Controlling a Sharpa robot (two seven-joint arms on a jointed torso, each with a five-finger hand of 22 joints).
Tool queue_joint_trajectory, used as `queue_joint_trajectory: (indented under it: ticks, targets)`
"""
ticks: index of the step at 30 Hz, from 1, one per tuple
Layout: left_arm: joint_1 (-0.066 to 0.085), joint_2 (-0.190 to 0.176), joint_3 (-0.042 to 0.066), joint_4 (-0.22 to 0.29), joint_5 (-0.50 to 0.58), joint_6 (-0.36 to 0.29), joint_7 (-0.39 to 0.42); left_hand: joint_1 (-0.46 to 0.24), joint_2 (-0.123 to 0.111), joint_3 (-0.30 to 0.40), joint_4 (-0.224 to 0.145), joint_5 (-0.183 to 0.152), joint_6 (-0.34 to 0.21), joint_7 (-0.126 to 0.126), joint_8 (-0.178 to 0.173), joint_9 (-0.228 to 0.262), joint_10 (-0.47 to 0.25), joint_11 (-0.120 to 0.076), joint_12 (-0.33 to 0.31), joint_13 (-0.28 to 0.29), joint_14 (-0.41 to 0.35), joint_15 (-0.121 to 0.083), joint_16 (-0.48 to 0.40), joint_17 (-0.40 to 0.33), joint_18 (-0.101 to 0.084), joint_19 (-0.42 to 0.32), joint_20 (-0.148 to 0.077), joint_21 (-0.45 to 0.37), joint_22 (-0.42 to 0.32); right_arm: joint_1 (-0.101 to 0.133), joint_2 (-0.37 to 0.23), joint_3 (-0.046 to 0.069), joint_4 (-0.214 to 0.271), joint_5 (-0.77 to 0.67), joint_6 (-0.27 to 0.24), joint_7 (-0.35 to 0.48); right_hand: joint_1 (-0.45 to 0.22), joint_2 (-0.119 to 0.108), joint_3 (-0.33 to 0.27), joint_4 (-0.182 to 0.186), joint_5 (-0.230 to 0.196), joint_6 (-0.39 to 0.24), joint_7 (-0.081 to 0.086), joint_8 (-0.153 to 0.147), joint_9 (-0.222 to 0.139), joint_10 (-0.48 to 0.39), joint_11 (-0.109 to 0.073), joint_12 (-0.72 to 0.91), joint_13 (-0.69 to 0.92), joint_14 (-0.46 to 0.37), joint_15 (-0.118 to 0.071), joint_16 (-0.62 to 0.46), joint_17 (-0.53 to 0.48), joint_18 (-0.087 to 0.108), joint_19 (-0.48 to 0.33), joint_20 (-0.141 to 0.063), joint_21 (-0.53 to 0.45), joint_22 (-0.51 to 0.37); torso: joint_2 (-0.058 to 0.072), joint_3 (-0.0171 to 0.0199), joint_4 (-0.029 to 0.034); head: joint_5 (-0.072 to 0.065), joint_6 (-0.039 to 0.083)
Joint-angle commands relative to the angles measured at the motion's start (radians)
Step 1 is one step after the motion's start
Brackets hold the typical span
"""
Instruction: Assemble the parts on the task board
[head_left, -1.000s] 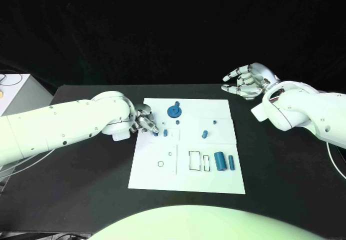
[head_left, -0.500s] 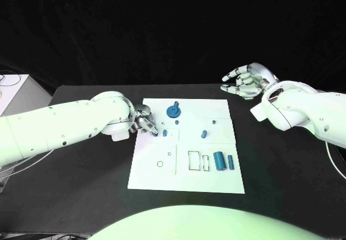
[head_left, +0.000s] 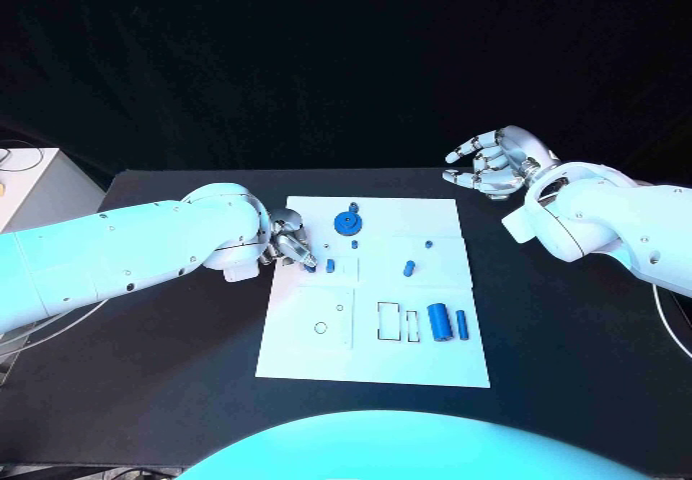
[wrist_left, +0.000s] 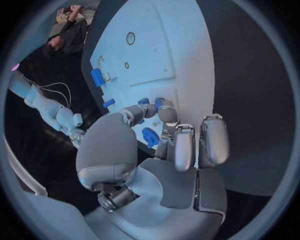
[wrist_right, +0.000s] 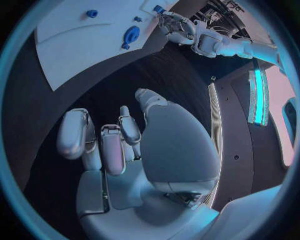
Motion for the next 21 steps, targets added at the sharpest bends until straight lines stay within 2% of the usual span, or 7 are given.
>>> queue_joint_trajectory:
  ticks: [1, 7, 13, 15, 21]
  targets:
    - [-0.005, -0.001, -0.004, 0.000, -0.025, -0.021, -0.006, 0.000, 0.014, 0.187, -0.192, 0.005, 0.020, -0.015, 0.004, 0.000, 0.009, -0.003, 0.005, 0.002, 0.084, -0.007, 0.007, 0.181, -0.016, 0.010, 0.000, 0.007, 0.003, -0.001, 0.001, 0.000, 0.001, -0.006, 0.013, 0.012, -0.013, -0.001, 0.004, -0.001, 0.004, -0.006, 0.001, 0.005, -0.001, 0.004, -0.002, 0.000, 0.000, 0.049, 0.005, -0.004, 0.073, 0.020, 0.001, -0.004, -0.002, 0.000, 0.000, 0.0001, 0.0004, 0.000, 0.000]
    - [-0.006, -0.005, -0.004, 0.010, -0.022, -0.043, -0.004, 0.000, 0.013, 0.188, -0.193, 0.008, 0.021, -0.016, 0.005, -0.001, 0.011, -0.003, 0.007, 0.005, 0.085, -0.008, 0.008, 0.183, -0.016, 0.012, 0.000, 0.008, 0.006, -0.001, 0.001, 0.000, 0.001, -0.006, 0.013, 0.012, -0.014, -0.001, 0.004, 0.000, 0.005, -0.006, 0.001, 0.005, -0.001, 0.004, -0.002, 0.000, -0.001, 0.049, 0.005, -0.004, 0.072, 0.020, 0.000, -0.004, -0.004, -0.001, 0.000, -0.0007, -0.0002, 0.001, 0.000]
    - [-0.007, -0.011, -0.004, 0.023, -0.019, -0.072, -0.002, 0.000, 0.013, 0.192, -0.196, 0.011, 0.024, -0.017, 0.006, -0.002, 0.015, -0.004, 0.010, 0.009, 0.086, -0.009, 0.010, 0.187, -0.017, 0.014, -0.001, 0.010, 0.009, -0.001, 0.000, 0.000, 0.001, -0.006, 0.013, 0.012, -0.014, -0.001, 0.004, 0.000, 0.005, -0.006, 0.001, 0.005, -0.001, 0.004, -0.002, 0.000, -0.001, 0.049, 0.005, -0.004, 0.072, 0.020, 0.000, -0.004, -0.004, -0.001, 0.000, 0.0002, -0.0002, 0.002, 0.000]
    - [-0.007, -0.014, -0.004, 0.027, -0.020, -0.073, -0.002, -0.001, 0.012, 0.193, -0.197, 0.011, 0.025, -0.017, 0.006, -0.002, 0.016, -0.005, 0.010, 0.010, 0.086, -0.009, 0.011, 0.188, -0.017, 0.015, -0.001, 0.011, 0.009, -0.001, 0.000, 0.000, 0.001, -0.006, 0.013, 0.012, -0.014, -0.001, 0.004, 0.000, 0.005, -0.006, 0.001, 0.005, -0.001, 0.004, -0.002, 0.000, -0.001, 0.049, 0.005, -0.004, 0.072, 0.020, 0.000, -0.004, -0.004, -0.001, 0.000, 0.0003, -0.0005, -0.002, 0.000]
    - [-0.008, -0.019, -0.003, 0.033, -0.022, -0.062, -0.002, -0.001, 0.012, 0.195, -0.198, 0.013, 0.026, -0.018, 0.007, -0.003, 0.018, -0.005, 0.011, 0.011, 0.087, -0.009, 0.012, 0.189, -0.017, 0.016, -0.002, 0.012, 0.011, -0.001, 0.000, 0.000, 0.000, -0.006, 0.014, 0.012, -0.014, -0.001, 0.004, 0.000, 0.005, -0.006, 0.001, 0.005, -0.001, 0.004, -0.002, 0.000, -0.001, 0.049, 0.005, -0.004, 0.072, 0.020, 0.000, -0.004, -0.004, -0.001, -0.001, 0.0009, 0.0004, -0.001, 0.000]
